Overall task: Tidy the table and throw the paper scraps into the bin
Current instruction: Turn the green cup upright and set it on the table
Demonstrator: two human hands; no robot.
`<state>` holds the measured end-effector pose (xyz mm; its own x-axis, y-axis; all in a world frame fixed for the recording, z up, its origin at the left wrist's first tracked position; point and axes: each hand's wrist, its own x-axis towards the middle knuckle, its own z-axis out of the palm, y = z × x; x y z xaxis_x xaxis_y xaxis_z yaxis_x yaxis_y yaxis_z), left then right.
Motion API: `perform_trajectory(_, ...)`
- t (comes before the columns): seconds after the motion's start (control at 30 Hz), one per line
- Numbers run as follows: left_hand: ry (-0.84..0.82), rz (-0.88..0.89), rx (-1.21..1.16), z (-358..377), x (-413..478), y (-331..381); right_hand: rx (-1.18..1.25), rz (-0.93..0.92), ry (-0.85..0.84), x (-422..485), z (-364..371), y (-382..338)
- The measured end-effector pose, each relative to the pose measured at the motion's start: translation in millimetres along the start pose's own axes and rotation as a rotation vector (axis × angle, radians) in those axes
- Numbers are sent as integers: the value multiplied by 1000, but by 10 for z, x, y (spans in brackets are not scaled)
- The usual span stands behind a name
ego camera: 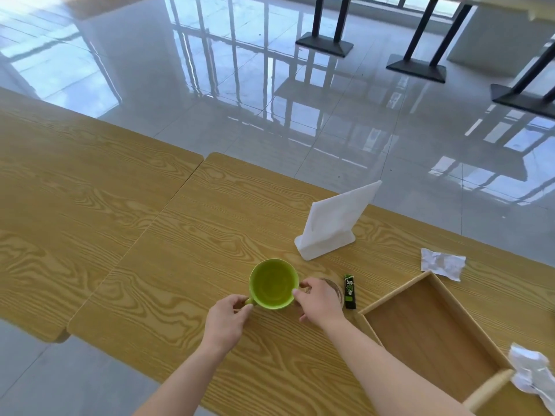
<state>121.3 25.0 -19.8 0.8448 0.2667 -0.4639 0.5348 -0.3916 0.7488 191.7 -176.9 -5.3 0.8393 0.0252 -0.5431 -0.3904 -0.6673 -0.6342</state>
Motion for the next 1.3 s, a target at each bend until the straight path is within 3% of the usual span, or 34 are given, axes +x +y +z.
perform_trajectory(0.13,21,7,50,54,-28,30,140,12,-6,-27,82,-27)
perform_trajectory(0.33,163,-113,-294,-10,-216,-106,222,-58,-147,-31,187,-145)
perform_trajectory(0.57,326,-109,-348,-455,-365,-292,174,-134,-247,-67,591,-549)
perform_trajectory(0.77,455,-127,-515,-1070,-221,-560,-193,-472,-164,21,1064,-932)
perform_trajectory(0.93,538,-161,-546,-1658,34,-797,-558,-607,-156,168,1605,-1177)
perform_trajectory(1.3,527,-198,-525,-1984,415,-1164,-831,-655,-62,383,2190,-1123)
